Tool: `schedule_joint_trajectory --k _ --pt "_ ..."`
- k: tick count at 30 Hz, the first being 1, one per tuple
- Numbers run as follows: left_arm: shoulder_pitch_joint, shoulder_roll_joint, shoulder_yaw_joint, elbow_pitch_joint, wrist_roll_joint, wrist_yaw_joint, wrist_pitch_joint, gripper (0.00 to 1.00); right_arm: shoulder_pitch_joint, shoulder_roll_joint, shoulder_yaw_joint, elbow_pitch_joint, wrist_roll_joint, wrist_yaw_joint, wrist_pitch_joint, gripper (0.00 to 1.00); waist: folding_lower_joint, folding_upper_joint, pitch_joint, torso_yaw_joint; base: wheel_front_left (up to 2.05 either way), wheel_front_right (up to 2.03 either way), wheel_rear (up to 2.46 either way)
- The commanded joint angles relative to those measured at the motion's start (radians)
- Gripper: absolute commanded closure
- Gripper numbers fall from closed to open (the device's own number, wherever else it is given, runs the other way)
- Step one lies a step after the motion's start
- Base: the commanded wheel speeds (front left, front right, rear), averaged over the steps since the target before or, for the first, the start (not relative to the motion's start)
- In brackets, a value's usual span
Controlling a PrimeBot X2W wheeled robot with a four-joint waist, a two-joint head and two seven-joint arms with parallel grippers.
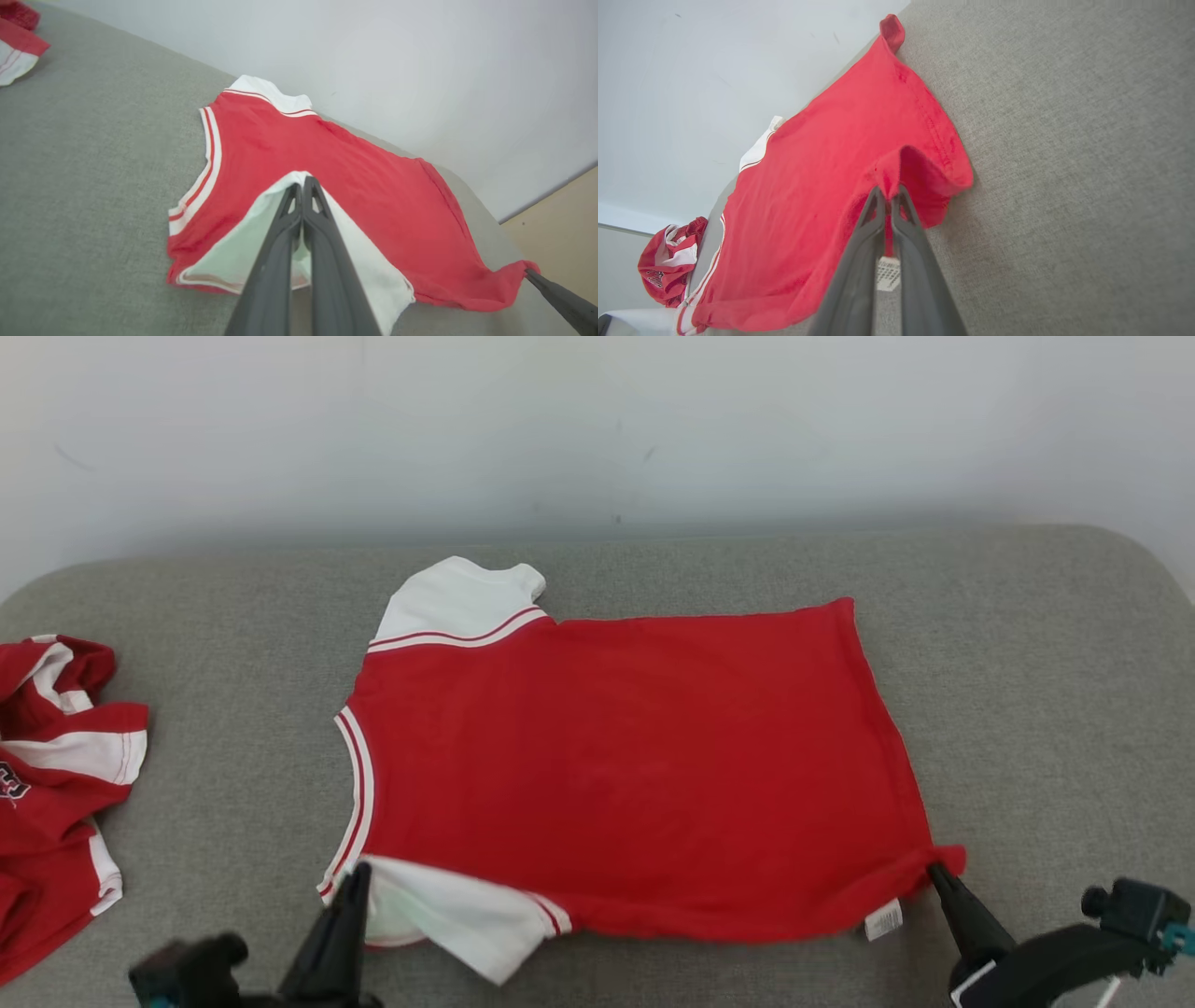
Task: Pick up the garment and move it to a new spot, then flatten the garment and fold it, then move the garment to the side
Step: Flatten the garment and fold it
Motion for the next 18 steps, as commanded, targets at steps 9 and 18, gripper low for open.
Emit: schedule_joint_trajectory --k 9,18 --pt "-0.285 0.000 -0.023 0.196 0.034 -0.074 0.065 1.00 -0.186 -0.010 0.003 0.117 -0.066 0.003 0.063 1.00 -0.0002 -0.0001 0.050 -0.005 0.00 0.00 0.00" --pt "-0.482 -0.023 -0.043 0.450 0.054 -0.145 0.071 1.00 -0.335 -0.046 0.024 0.225 -0.131 0.003 0.032 1.00 -0.0002 -0.0001 0.097 -0.004 0.00 0.00 0.00"
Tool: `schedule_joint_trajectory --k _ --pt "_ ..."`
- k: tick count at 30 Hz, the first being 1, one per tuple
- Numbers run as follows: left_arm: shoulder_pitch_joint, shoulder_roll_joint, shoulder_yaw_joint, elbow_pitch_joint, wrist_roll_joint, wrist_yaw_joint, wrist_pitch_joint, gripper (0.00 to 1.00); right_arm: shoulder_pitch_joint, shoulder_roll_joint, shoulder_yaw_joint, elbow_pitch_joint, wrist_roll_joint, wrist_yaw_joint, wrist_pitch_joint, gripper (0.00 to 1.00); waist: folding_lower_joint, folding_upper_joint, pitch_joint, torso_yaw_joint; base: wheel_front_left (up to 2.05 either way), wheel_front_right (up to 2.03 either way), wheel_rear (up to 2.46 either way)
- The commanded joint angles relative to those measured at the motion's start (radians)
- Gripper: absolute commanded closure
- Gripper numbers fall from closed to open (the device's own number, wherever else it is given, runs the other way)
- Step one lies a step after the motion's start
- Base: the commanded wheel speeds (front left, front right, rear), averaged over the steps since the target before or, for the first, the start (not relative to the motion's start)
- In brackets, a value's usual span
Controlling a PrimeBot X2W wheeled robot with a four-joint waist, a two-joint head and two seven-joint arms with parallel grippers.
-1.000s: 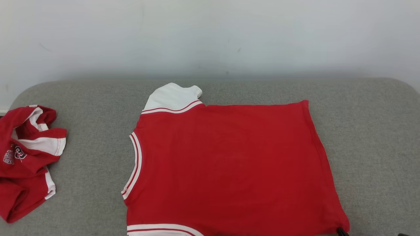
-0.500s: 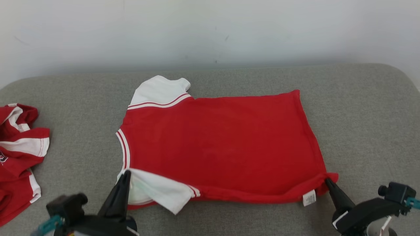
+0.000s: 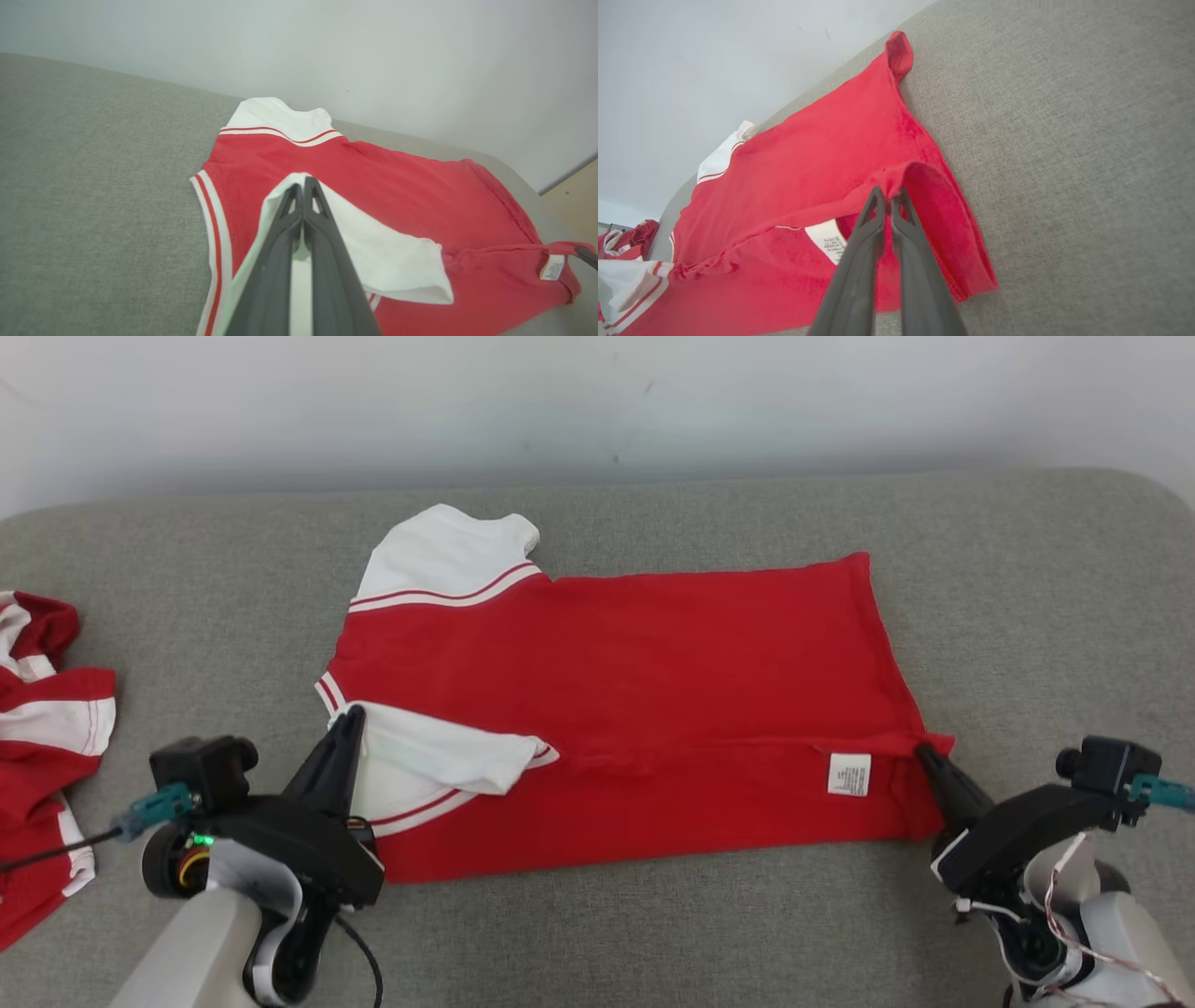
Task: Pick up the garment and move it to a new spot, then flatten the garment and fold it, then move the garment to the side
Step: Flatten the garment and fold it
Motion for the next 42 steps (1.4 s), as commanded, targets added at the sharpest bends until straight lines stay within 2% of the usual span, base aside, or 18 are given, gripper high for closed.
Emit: schedule_joint_trajectory --k 1,3,4,5,6,11,17,26,31,35,42 --pt "-0.034 -0.008 -0.004 0.039 0.016 -0.010 -0.008 1.00 -0.022 -0.016 0.012 0.018 -0.012 0.003 -0.016 1.00 -0.0003 -0.0001 0.010 0.003 0.00 0.00 0.00" --pt "-0.066 -0.014 -0.016 0.093 0.023 -0.023 -0.010 1.00 -0.039 -0.017 0.025 0.043 -0.012 0.003 -0.031 1.00 -0.0003 -0.0001 0.014 0.006 0.00 0.00 0.00" --pt "-0.082 -0.016 -0.024 0.117 0.029 -0.026 -0.015 1.00 -0.049 -0.021 0.032 0.052 -0.018 0.003 -0.041 0.74 -0.0003 -0.0001 0.015 0.007 0.00 0.00 0.00" --pt "-0.097 -0.019 -0.027 0.139 0.034 -0.032 -0.028 0.82 -0.057 -0.024 0.037 0.060 -0.018 0.003 -0.051 0.42 -0.0003 -0.0001 0.015 0.009 0.00 0.00 0.00" --pt "-0.108 -0.024 -0.030 0.164 0.040 -0.033 -0.039 0.00 -0.062 -0.023 0.042 0.070 -0.014 0.003 -0.062 0.00 -0.0003 -0.0001 0.014 0.009 0.00 0.00 0.00" --pt "-0.125 -0.043 -0.045 0.250 0.050 -0.050 -0.091 0.00 -0.067 -0.035 0.073 0.097 -0.008 0.003 -0.122 0.00 -0.0003 -0.0001 -0.005 0.008 0.00 0.00 0.00" --pt "-0.091 -0.046 -0.054 0.275 0.060 -0.058 -0.129 0.00 -0.032 -0.073 0.122 0.093 -0.033 0.003 -0.174 0.00 -0.0003 -0.0001 -0.027 0.013 0.00 0.00 0.00" --pt "0.050 -0.026 -0.046 0.227 0.080 -0.031 -0.161 0.00 0.032 -0.158 0.211 0.094 -0.154 0.003 -0.257 0.00 -0.0003 -0.0001 -0.039 0.017 0.00 0.00 0.00" --pt "0.108 -0.030 -0.039 0.211 0.073 -0.025 -0.167 0.00 0.039 -0.165 0.219 0.125 -0.195 0.003 -0.283 0.00 -0.0003 -0.0001 -0.033 0.029 0.00 0.00 0.00" --pt "0.118 -0.027 -0.056 0.224 0.108 -0.009 -0.169 0.00 0.030 -0.158 0.218 0.154 -0.215 0.003 -0.298 0.00 -0.0003 -0.0001 -0.028 0.040 0.00 0.00 0.00" --pt "0.116 -0.049 -0.064 0.251 0.121 -0.014 -0.170 0.00 0.008 -0.150 0.222 0.221 -0.225 0.003 -0.315 0.00 -0.0003 -0.0001 -0.016 0.048 0.00 0.00 0.00"
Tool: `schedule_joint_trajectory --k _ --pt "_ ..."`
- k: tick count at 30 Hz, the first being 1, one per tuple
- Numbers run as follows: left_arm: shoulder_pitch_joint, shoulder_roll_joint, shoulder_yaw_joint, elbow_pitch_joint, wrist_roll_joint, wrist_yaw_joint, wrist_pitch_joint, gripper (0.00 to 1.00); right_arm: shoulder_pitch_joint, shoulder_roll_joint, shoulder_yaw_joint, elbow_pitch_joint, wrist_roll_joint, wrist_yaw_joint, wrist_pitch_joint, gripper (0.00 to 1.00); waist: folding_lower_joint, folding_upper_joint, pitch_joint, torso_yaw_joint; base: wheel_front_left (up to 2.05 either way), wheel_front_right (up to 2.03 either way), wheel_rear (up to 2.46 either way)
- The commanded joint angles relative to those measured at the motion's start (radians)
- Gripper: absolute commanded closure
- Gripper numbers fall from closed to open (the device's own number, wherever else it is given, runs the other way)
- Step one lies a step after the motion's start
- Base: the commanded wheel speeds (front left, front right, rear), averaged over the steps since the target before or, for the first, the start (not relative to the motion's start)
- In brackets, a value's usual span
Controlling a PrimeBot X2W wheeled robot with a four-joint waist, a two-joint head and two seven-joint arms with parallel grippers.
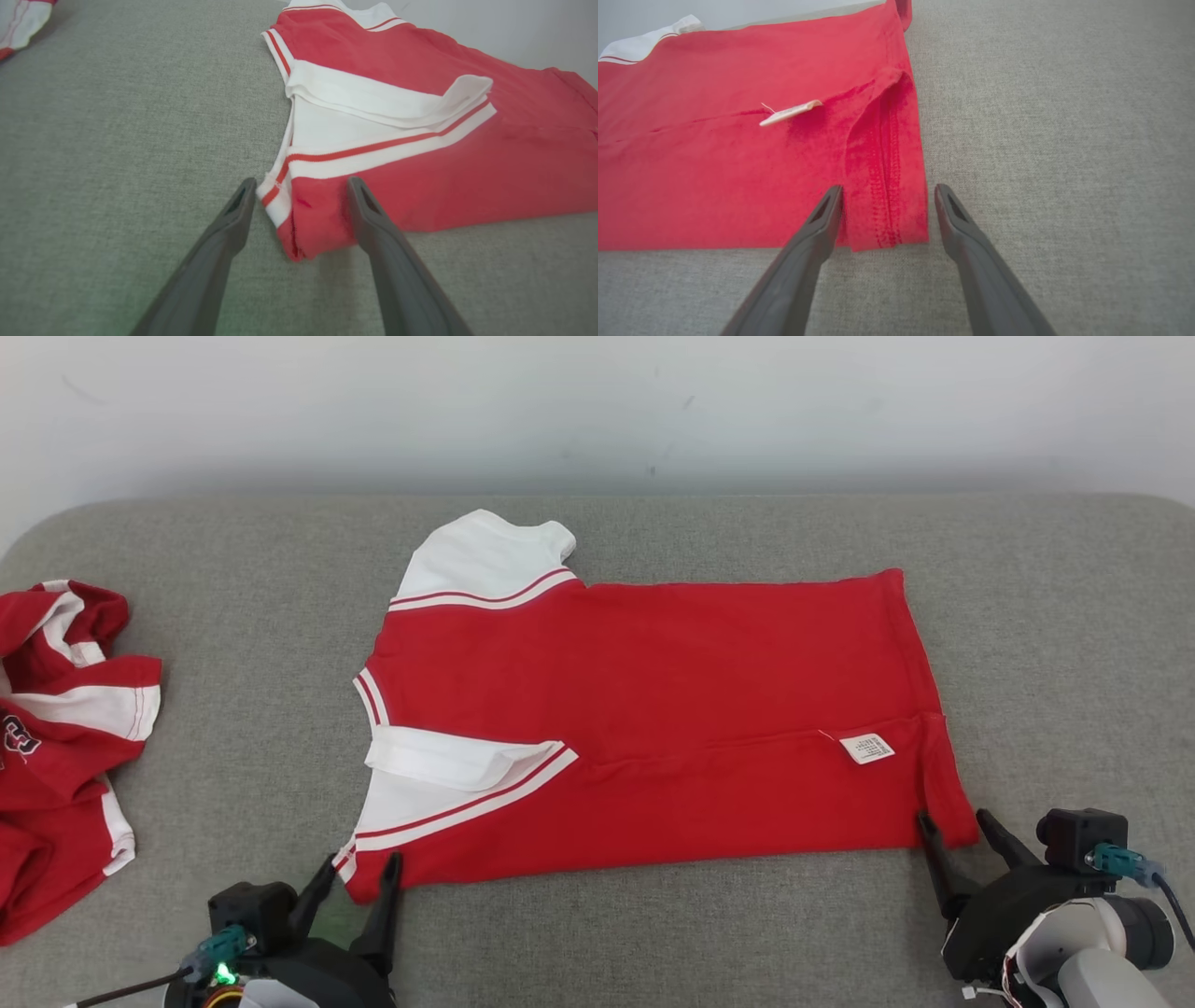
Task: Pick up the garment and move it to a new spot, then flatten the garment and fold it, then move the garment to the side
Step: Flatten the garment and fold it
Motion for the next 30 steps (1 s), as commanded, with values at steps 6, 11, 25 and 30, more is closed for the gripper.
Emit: schedule_joint_trajectory --k 6,11,25,30 --pt "0.001 -0.028 -0.010 0.039 0.000 -0.015 -0.003 0.00 -0.034 0.020 0.016 0.076 -0.005 0.003 -0.014 0.00 0.0001 -0.0001 0.012 0.008 0.00 0.00 0.00" --pt "-0.015 -0.039 -0.020 0.092 -0.007 -0.024 0.004 1.00 -0.049 0.029 0.034 0.106 0.007 0.003 -0.033 1.00 0.0001 -0.0001 0.012 0.010 0.00 0.00 0.00" --pt "0.131 -0.046 0.039 0.018 -0.041 -0.012 -0.006 1.00 0.085 0.041 0.006 0.014 0.086 0.002 -0.082 1.00 0.0001 -0.0001 -0.086 -0.009 0.00 0.00 0.00" --pt "0.240 -0.036 0.048 -0.078 -0.036 0.014 -0.005 1.00 0.197 0.044 -0.037 -0.069 0.099 0.002 -0.049 1.00 0.0001 -0.0001 -0.105 -0.010 0.00 0.00 0.00"
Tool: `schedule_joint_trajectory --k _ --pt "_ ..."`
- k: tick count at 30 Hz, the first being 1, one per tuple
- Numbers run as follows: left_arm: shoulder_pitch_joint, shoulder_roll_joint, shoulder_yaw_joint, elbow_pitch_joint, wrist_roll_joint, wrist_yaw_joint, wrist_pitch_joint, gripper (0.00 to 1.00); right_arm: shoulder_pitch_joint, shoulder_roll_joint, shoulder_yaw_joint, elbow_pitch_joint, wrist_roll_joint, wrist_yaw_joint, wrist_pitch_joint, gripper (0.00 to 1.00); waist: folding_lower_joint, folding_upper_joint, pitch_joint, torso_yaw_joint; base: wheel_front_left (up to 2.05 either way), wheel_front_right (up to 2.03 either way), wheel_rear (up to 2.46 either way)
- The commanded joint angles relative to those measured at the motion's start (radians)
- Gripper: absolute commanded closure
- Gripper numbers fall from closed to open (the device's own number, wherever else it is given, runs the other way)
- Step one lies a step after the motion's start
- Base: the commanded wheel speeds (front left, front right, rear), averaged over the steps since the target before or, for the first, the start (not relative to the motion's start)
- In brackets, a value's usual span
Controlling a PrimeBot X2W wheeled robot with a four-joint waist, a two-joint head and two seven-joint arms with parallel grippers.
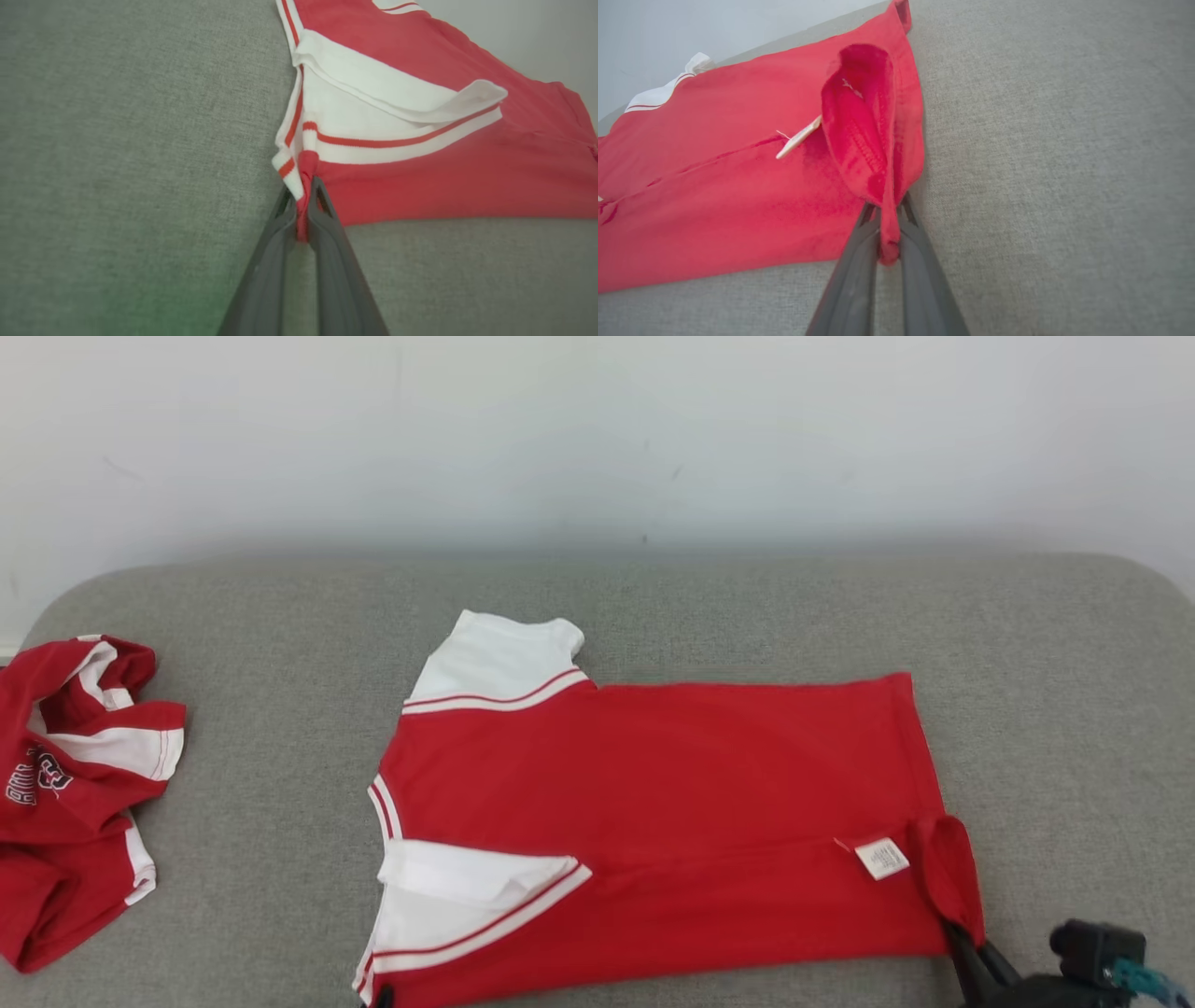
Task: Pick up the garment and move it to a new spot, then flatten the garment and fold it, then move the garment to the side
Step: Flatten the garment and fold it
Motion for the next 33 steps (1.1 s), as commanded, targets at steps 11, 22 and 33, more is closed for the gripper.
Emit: schedule_joint_trajectory --k 11,22,33 --pt "0.190 0.043 0.004 -0.219 -0.017 0.095 0.040 1.00 0.213 0.056 -0.107 -0.190 -0.046 0.001 0.109 1.00 0.0001 0.0000 -0.018 -0.007 0.00 0.00 0.00" --pt "0.210 0.051 0.000 -0.298 0.015 0.150 0.037 0.00 0.216 0.125 -0.177 -0.269 -0.108 0.001 0.133 0.00 0.0001 0.0000 -0.033 0.003 0.00 0.00 0.00" --pt "0.172 0.042 0.097 -0.373 0.189 0.203 -0.003 0.00 0.162 0.127 -0.114 -0.315 -0.225 0.001 -0.024 0.00 0.0001 0.0000 -0.046 -0.005 0.00 0.00 0.00"
